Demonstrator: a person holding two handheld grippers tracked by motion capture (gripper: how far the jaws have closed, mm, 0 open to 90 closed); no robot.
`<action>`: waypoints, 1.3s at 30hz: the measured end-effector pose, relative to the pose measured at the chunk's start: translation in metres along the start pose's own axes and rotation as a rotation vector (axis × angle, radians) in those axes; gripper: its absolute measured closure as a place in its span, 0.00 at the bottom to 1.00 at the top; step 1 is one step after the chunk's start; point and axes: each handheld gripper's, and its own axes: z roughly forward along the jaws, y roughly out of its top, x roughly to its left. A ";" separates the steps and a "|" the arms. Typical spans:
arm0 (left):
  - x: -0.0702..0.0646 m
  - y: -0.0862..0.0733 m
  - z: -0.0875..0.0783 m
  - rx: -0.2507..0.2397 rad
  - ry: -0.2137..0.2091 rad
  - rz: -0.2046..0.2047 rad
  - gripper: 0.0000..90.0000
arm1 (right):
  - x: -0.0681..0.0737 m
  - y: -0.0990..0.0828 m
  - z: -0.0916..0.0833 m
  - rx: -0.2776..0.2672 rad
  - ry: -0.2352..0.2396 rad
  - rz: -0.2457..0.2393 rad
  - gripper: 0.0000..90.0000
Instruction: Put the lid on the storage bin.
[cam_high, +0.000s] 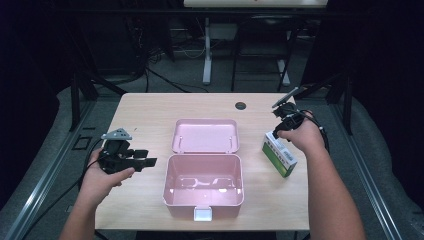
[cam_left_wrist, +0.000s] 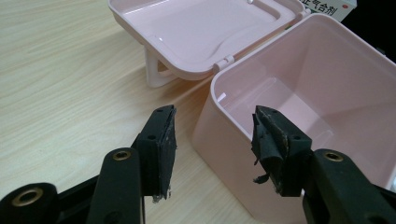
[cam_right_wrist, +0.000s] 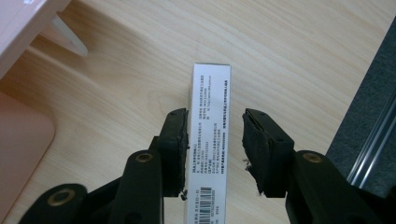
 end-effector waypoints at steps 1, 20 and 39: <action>0.000 0.000 0.000 0.001 -0.002 0.000 0.55 | -0.002 0.000 0.001 0.006 0.008 0.008 0.67; 0.002 -0.001 0.002 0.012 0.002 -0.005 0.55 | -0.025 -0.012 0.016 0.095 0.032 0.003 0.69; 0.007 -0.002 -0.003 -0.002 0.007 -0.023 0.55 | -0.011 -0.013 0.036 0.145 0.091 -0.012 0.59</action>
